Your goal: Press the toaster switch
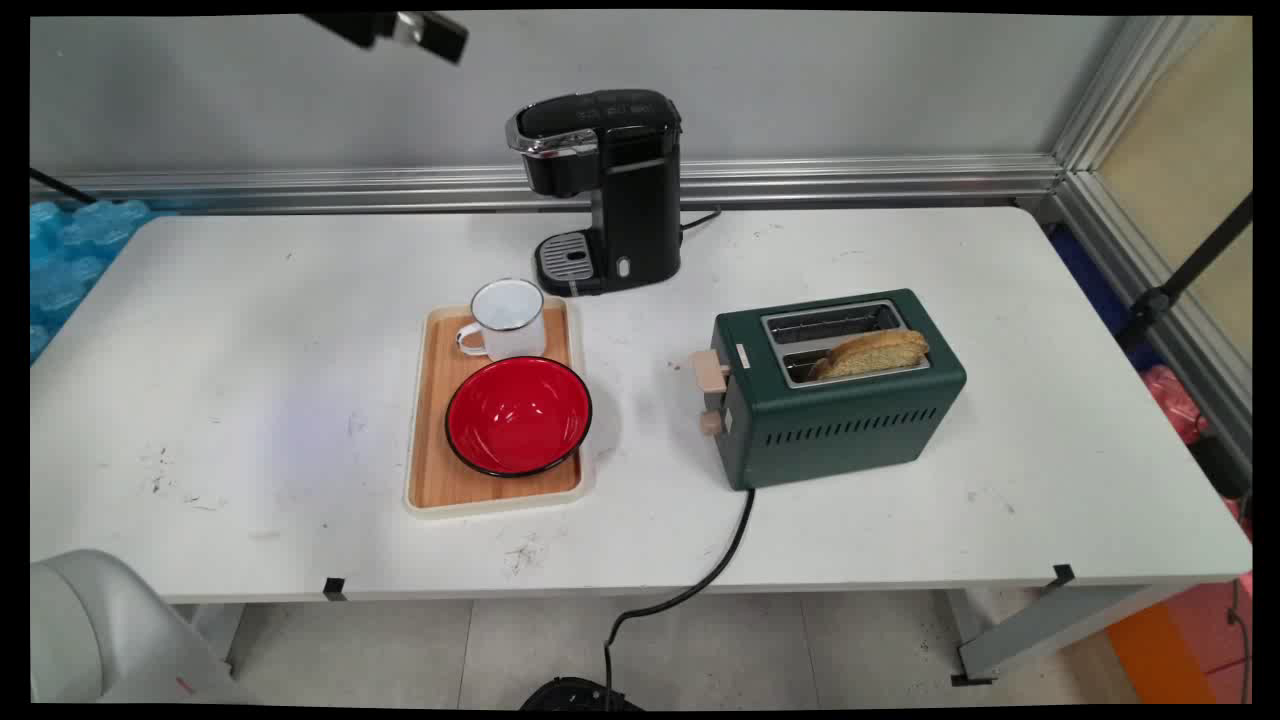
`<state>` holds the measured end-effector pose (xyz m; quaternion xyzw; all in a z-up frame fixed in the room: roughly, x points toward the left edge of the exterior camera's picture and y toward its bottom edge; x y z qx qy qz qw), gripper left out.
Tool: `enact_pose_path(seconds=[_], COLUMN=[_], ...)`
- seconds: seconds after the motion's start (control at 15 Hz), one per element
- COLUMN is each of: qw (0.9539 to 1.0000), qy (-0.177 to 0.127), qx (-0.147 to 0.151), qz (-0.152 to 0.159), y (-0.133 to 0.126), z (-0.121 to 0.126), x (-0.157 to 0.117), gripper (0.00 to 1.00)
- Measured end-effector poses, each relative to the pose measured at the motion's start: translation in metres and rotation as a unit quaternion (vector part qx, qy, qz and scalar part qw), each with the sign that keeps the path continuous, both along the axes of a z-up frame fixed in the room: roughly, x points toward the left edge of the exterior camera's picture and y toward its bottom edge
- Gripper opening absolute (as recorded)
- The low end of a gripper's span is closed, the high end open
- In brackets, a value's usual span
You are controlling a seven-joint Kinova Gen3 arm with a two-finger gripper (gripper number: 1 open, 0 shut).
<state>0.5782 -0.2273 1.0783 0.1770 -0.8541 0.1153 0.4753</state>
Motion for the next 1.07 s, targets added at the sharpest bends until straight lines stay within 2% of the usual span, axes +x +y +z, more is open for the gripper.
enact_pose_path(seconds=[0.47,1.07], qw=[0.9983,0.9915], qy=[-0.051,-0.118], qx=[0.025,0.049], qz=[0.012,0.028], y=[-0.001,-0.011], z=[-0.020,-0.055], x=[-0.052,-0.132], gripper=[1.00,1.00])
